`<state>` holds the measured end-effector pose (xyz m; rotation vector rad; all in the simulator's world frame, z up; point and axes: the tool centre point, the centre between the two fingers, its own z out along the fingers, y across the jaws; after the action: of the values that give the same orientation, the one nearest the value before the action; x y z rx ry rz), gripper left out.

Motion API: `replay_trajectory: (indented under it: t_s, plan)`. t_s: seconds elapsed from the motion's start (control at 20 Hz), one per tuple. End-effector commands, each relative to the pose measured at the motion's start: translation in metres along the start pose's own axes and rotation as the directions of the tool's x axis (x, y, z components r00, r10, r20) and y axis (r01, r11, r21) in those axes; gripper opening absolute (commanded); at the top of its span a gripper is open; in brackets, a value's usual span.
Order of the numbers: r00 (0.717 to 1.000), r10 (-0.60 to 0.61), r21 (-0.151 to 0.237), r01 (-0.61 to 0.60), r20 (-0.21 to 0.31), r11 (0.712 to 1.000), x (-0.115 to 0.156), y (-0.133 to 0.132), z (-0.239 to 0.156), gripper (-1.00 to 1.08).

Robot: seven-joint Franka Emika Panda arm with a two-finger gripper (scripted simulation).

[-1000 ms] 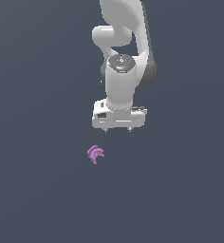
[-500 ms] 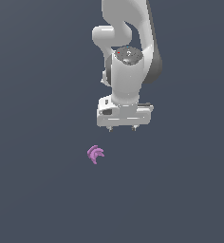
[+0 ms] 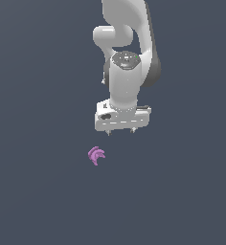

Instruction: Pick up the object and move it to a goal position.

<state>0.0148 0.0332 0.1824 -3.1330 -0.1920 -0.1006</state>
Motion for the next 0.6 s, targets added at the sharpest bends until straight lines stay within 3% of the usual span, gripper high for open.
replay_trajectory:
  t_s: [0.0, 0.55]
  plan:
    - [1.000, -0.030, -0.001, 0.030, 0.003, 1.000, 0.001, 0.005, 0.004, 1.00]
    - [0.970, -0.241, 0.001, 0.241, 0.025, 0.971, 0.010, 0.041, 0.032, 1.00]
